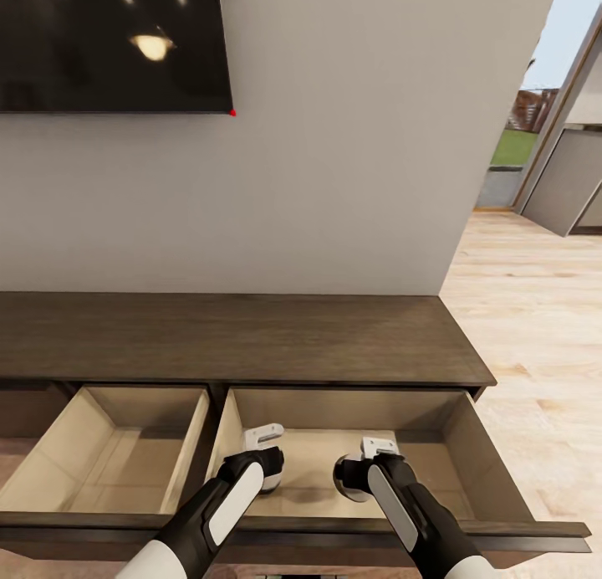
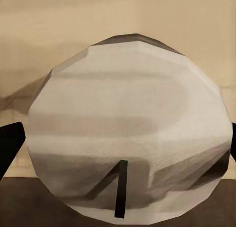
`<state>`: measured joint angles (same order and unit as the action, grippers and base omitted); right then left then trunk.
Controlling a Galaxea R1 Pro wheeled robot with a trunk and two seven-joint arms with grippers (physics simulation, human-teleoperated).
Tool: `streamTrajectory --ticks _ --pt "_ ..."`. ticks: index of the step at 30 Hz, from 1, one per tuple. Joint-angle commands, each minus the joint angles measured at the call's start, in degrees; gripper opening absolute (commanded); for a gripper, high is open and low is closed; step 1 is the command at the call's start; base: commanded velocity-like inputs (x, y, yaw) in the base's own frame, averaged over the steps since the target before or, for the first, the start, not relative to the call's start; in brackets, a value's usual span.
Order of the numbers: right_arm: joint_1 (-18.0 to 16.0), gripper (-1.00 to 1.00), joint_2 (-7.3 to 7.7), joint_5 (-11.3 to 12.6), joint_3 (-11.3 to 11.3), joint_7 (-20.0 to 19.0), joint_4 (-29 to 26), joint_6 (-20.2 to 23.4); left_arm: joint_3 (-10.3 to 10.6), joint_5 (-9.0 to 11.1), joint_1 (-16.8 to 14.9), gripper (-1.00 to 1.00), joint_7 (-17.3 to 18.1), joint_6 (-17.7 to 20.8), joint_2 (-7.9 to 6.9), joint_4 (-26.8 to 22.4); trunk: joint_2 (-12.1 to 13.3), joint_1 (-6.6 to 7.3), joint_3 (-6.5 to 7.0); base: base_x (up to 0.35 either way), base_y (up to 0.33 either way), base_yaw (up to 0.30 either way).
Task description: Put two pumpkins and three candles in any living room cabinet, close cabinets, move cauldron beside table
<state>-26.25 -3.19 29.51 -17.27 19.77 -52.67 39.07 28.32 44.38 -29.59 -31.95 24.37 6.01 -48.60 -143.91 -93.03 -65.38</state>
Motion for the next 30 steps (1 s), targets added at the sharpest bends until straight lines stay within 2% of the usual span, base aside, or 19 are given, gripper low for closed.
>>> streamTrajectory --ticks 1,11,12,21,30 --pt "0.0 1.0 0.01 0.7 -0.1 0.6 -0.1 0.0 0.2 0.4 0.0 -1.0 -0.5 0.1 -0.03 -0.1 0.0 0.01 -0.05 0.0 0.0 0.0" --pt "0.0 1.0 0.02 0.7 -0.1 0.6 -0.1 0.0 0.2 0.4 -0.1 -1.0 -0.6 0.1 -0.08 -0.1 0.0 0.01 -0.05 0.0 0.0 0.0" --pt "0.0 1.0 0.02 0.7 -0.1 0.6 -0.1 0.0 0.2 0.4 0.0 1.0 -0.6 0.1 -0.06 -0.1 0.0 0.01 -0.05 0.0 0.0 0.0" --pt "0.0 1.0 0.02 0.7 -0.1 0.6 0.0 -0.2 0.2 0.4 -0.1 1.0 -0.6 0.1 -0.07 -0.1 0.0 0.01 -0.05 0.0 0.0 0.0" --pt "0.0 1.0 0.02 0.7 -0.6 0.6 0.2 -10.5 0.2 0.4 -0.1 1.0 -0.4 0.1 -0.05 -0.1 0.0 0.01 -0.05 0.0 0.0 0.0"
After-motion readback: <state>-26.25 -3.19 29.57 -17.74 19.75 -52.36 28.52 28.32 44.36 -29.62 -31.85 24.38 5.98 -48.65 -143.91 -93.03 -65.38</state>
